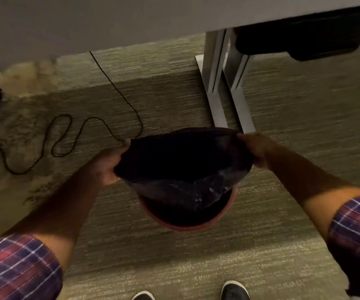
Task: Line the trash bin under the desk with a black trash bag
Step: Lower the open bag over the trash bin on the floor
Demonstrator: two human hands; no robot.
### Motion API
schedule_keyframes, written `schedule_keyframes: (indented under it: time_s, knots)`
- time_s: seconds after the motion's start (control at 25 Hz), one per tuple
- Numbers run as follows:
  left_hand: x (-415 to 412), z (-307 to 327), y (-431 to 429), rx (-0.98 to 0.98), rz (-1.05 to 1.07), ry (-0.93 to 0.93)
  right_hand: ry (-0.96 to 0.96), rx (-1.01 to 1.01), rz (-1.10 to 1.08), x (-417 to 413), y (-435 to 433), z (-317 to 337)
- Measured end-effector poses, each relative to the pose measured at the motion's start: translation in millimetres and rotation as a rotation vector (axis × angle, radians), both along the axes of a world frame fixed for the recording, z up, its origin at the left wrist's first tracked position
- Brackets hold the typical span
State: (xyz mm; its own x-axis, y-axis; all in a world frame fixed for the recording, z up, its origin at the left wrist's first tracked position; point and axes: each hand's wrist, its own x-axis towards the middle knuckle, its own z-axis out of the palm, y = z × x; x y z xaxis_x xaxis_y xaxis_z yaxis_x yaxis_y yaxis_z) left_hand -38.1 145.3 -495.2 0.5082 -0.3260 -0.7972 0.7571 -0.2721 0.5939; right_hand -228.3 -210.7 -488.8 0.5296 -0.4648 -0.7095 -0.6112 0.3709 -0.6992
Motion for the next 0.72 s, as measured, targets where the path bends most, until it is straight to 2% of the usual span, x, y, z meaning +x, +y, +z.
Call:
schedule_keyframes:
  time_s: [0.12,0.24,0.32,0.4,0.48,0.56,0.64,0.72]
  knots:
    - [10.4,-8.2,-25.9,0.087,0.073,-0.111,-0.011,-0.028,0.031,22.6,-8.0,-14.0]
    - [21.9,-19.0,-42.8,0.138,0.149,-0.224,0.085,-0.129,0.042,38.4,-18.7,-35.0]
    - [19.9,-28.9,-40.9,0.228,0.122,-0.241,0.202,-0.209,0.105,35.2,-20.7,-49.3]
    - [11.4,-47.4,-29.5,0.353,-0.02,-0.334,0.286,-0.307,0.21,18.9,-22.8,-62.9]
    - [-2.3,-54.7,-10.4,0.393,-0.123,-0.417,0.25,-0.205,0.188,-5.2,-19.0,-73.7]
    - [-14.5,-54.5,12.1,0.314,-0.097,-0.392,0.193,-0.11,0.199,-29.8,-12.1,-73.7]
    - [-26.7,-54.7,26.0,0.252,-0.077,-0.362,0.192,-0.087,0.248,-49.1,-7.5,-71.3]
    - [-35.0,-54.5,26.3,0.276,-0.039,-0.371,0.181,-0.103,0.255,-56.6,-3.2,-64.5]
